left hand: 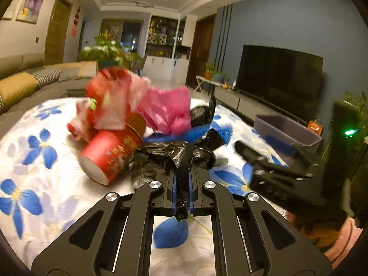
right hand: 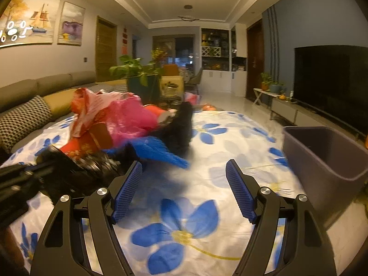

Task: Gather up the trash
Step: 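Grasp the black plastic bag with the left tool while the right tool grasps the blue foam net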

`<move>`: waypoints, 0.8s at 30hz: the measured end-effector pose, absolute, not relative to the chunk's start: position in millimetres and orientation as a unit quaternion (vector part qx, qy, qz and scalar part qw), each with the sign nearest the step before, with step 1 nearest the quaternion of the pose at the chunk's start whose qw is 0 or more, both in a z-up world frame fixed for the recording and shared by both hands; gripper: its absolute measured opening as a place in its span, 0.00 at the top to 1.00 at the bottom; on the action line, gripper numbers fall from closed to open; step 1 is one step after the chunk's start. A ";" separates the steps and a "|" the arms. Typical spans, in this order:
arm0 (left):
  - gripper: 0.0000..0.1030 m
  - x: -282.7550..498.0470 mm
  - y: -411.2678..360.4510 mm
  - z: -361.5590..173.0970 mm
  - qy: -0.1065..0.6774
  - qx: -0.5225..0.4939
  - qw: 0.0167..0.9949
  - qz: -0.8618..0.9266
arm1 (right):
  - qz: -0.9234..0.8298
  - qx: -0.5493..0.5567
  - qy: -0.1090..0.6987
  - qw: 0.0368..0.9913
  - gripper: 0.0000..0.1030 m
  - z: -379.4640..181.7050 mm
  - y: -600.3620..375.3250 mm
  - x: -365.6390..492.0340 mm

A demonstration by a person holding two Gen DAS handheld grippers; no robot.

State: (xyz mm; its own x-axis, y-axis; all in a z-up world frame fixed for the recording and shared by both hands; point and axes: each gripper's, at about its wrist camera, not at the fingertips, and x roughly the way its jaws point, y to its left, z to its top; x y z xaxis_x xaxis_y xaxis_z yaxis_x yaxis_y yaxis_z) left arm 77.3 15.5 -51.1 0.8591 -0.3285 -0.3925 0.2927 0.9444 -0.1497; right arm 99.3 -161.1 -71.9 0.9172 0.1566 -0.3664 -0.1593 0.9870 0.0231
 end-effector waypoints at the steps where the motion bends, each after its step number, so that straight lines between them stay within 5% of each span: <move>1: 0.93 73.8 18.8 -49.2 0.207 -0.042 0.964 -0.160 | 0.087 -0.004 0.187 0.979 0.28 -72.5 -158.3 100.2; 21: 0.93 58.9 73.2 -26.4 0.177 -0.075 0.977 -0.091 | 0.081 -0.028 0.316 0.945 0.23 -104.9 -124.2 172.8; 22: 0.93 59.1 73.5 -26.4 0.177 -0.075 0.977 -0.091 | 0.081 -0.032 0.318 0.944 0.26 -105.7 -123.0 173.1; 24: 0.93 58.9 72.5 -27.0 0.177 -0.075 0.977 -0.091 | 0.082 -0.039 0.322 0.943 0.50 -108.0 -121.2 175.7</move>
State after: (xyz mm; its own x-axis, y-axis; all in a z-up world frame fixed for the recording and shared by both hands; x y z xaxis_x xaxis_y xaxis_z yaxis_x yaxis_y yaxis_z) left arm 58.9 72.5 -27.0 0.9209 -0.2045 -0.3319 0.1512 0.9721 -0.1796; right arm 175.7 -121.2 -108.0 0.7798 0.1290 -0.6126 -0.1789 0.9837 -0.0206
